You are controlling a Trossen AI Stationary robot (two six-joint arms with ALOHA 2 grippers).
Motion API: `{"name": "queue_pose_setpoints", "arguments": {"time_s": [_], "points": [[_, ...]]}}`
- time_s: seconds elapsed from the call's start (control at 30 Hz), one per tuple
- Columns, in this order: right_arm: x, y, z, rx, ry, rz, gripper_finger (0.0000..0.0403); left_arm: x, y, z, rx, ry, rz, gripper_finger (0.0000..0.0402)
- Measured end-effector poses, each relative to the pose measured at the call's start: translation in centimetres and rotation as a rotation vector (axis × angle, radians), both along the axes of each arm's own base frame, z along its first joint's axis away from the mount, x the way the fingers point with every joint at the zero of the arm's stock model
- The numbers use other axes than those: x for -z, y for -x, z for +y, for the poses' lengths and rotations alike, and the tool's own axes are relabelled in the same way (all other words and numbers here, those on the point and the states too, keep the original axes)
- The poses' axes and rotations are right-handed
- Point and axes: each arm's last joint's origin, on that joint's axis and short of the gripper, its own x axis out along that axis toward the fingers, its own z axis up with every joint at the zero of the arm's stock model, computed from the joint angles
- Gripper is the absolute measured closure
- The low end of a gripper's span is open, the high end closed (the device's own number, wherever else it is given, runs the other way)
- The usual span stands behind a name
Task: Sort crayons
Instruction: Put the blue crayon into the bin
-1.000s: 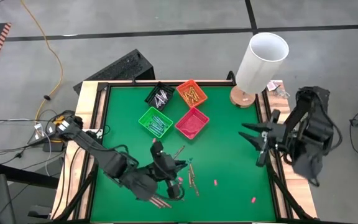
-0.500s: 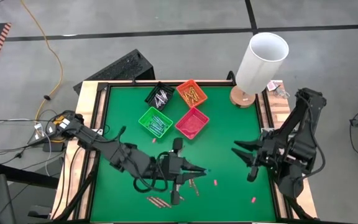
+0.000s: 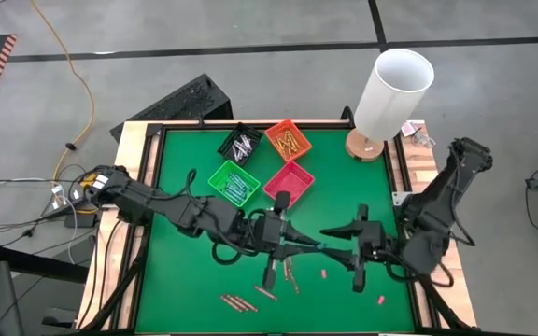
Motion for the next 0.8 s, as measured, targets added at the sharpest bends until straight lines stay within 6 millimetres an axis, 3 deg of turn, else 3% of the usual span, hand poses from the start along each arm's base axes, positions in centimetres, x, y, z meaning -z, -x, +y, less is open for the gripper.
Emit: {"name": "queue_pose_setpoints", "arguments": {"time_s": [0.2,0.47,0.8], "points": [[-1.3,-1.6,-1.3,-0.028,0.057,-0.069,0.0183,-0.2,0.2,0.2,-0.009,-0.051,-0.008,0.0395],[-1.5,-3.0,-2.6,-0.088,0.061,-0.087,0.0179,-1.0,0.8,1.2,-0.034,-0.084,-0.007,0.0395],[-1.4,-3.4,-2.9,-0.112,0.094,-0.08,0.018,-1.7,3.9,3.6,-0.107,-0.073,-0.031,0.0397]]}}
